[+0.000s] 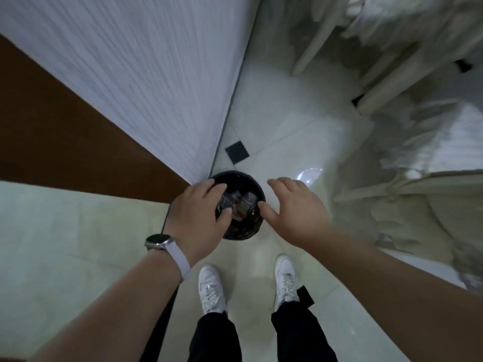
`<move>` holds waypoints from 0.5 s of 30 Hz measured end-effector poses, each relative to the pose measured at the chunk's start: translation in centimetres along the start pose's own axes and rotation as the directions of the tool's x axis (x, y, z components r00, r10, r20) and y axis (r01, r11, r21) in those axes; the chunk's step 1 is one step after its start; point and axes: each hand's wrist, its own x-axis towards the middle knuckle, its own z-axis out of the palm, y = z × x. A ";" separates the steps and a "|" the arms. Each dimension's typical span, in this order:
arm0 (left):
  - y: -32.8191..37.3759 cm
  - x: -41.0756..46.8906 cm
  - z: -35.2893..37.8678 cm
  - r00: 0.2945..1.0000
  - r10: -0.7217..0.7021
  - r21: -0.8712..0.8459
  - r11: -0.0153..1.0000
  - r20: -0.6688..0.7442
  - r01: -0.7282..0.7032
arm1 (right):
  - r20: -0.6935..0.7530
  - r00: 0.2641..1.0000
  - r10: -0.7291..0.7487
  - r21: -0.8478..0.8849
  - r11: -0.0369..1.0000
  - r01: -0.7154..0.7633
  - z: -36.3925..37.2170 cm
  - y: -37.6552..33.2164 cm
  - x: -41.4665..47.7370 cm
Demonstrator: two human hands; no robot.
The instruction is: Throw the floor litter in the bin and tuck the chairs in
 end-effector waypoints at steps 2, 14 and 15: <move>1.5 -1.3 -3.7 0.997 0.024 0.034 0.999 -0.067 -0.022 | -0.049 0.999 -0.002 -0.017 1.000 0.001 -3.8 -1.4 -2.0; 13.3 -4.4 -16.3 0.939 0.277 0.129 0.958 -0.204 -0.255 | -0.221 0.975 -0.005 -0.104 0.994 -0.018 -21.0 -0.8 -11.7; 14.6 -3.9 -16.7 0.933 0.294 0.127 0.954 -0.207 -0.272 | -0.230 0.973 -0.008 -0.113 0.993 -0.019 -22.2 0.2 -12.0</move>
